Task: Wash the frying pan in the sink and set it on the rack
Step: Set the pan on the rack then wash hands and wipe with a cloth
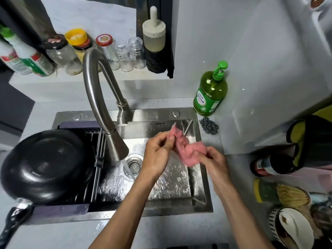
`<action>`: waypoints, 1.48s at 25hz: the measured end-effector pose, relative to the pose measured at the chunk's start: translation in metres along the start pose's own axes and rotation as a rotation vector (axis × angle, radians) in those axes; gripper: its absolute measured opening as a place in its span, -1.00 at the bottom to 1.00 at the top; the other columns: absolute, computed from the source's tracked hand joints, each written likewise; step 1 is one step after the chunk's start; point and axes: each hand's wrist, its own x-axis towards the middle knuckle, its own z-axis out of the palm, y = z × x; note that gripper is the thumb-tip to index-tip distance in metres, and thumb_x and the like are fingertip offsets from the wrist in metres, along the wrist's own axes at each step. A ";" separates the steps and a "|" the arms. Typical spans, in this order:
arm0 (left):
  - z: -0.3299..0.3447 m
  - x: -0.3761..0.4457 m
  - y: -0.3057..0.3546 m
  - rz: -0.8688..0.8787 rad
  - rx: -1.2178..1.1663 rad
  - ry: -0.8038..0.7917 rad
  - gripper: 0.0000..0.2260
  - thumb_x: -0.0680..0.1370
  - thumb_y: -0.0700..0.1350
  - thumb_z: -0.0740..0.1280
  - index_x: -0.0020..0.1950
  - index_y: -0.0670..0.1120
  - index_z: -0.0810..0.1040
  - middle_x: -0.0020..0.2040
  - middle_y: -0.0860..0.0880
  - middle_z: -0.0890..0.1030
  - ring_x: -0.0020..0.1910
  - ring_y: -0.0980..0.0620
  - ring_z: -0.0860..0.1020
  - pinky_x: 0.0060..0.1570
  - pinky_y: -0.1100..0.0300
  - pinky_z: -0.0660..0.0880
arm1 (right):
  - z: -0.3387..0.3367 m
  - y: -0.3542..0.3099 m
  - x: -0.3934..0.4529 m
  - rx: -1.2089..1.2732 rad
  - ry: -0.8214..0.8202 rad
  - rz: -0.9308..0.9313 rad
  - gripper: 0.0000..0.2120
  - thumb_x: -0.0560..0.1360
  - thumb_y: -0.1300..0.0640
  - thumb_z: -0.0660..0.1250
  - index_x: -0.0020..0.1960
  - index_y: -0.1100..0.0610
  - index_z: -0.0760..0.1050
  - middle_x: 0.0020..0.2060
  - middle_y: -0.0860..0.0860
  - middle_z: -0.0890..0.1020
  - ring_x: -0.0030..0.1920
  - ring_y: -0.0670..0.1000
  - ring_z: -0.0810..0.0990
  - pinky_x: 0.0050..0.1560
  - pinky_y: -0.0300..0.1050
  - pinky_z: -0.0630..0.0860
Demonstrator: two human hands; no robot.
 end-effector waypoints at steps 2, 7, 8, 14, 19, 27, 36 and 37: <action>-0.001 -0.001 0.006 0.011 -0.102 -0.077 -0.75 0.61 -0.21 0.22 0.03 0.02 0.67 -0.06 0.01 0.69 -0.03 0.07 0.64 -0.07 0.27 0.52 | 0.001 0.007 -0.001 0.466 0.011 0.137 -0.85 0.37 0.09 0.49 -0.05 0.03 0.65 -0.12 0.01 0.72 -0.08 -0.04 0.69 -0.11 -0.19 0.61; -0.007 -0.008 -0.010 -0.179 -0.216 -0.197 -0.66 0.53 0.14 0.30 -0.34 -0.06 0.52 -0.34 -0.10 0.50 -0.36 0.02 0.51 -0.25 0.20 0.46 | 0.024 0.010 -0.002 0.599 0.005 0.218 -0.64 0.56 0.14 0.28 0.31 0.28 0.42 0.08 0.22 0.60 0.10 0.15 0.56 0.19 0.12 0.48; -0.011 -0.010 -0.017 -0.322 -0.267 -0.205 -0.50 0.48 0.30 0.28 -0.43 -0.09 0.43 -0.37 -0.19 0.41 -0.39 -0.03 0.47 -0.25 0.12 0.43 | 0.021 0.002 -0.002 0.544 -0.029 0.161 -0.66 0.53 0.16 0.31 0.26 0.26 0.44 0.04 0.19 0.62 0.07 0.12 0.59 0.14 0.06 0.52; -0.002 -0.019 -0.031 -0.498 -0.437 -0.396 -0.53 0.50 0.13 0.38 0.18 -0.23 0.53 0.02 -0.27 0.60 -0.06 -0.15 0.60 -0.12 0.05 0.59 | 0.008 -0.057 0.007 -0.162 -0.388 -0.267 -0.83 0.40 0.26 0.46 -0.07 0.04 0.60 -0.16 -0.04 0.66 -0.09 -0.05 0.63 -0.04 -0.20 0.56; 0.006 -0.005 -0.014 -0.333 -0.454 -0.328 -0.60 0.44 -0.13 0.46 0.21 -0.27 0.53 0.02 -0.22 0.63 -0.05 -0.12 0.56 -0.09 0.10 0.54 | 0.015 -0.041 0.008 -0.070 -0.045 -0.148 -0.47 0.33 -0.22 0.52 0.24 -0.11 0.51 0.19 -0.15 0.58 0.20 -0.06 0.59 0.05 -0.09 0.61; 0.006 0.004 -0.027 -0.268 -0.231 -0.331 -0.76 0.53 0.02 0.37 0.16 -0.02 0.56 0.07 -0.13 0.66 0.02 -0.19 0.61 0.09 -0.09 0.49 | 0.017 0.026 -0.014 0.829 -0.027 0.422 -0.57 0.50 0.00 0.35 0.26 0.25 0.55 0.17 0.22 0.65 0.18 0.14 0.65 0.13 0.05 0.60; 0.015 0.024 -0.022 -0.165 0.048 -0.312 -0.84 0.54 -0.04 0.38 -0.19 -0.09 0.59 -0.29 -0.18 0.63 -0.31 -0.17 0.56 -0.15 0.02 0.53 | -0.005 0.022 -0.013 0.554 0.079 0.356 -0.80 0.44 0.02 0.39 -0.01 0.03 0.73 0.11 0.08 0.70 0.19 0.05 0.63 0.24 0.08 0.45; 0.015 0.028 -0.024 -0.157 0.076 -0.230 -0.85 0.51 -0.09 0.42 -0.22 -0.13 0.59 -0.29 -0.18 0.65 -0.28 -0.17 0.60 -0.14 0.05 0.55 | -0.008 0.021 -0.013 0.526 0.154 0.279 -0.84 0.40 0.04 0.41 -0.07 -0.01 0.73 0.05 0.01 0.72 0.14 -0.03 0.65 0.20 0.02 0.44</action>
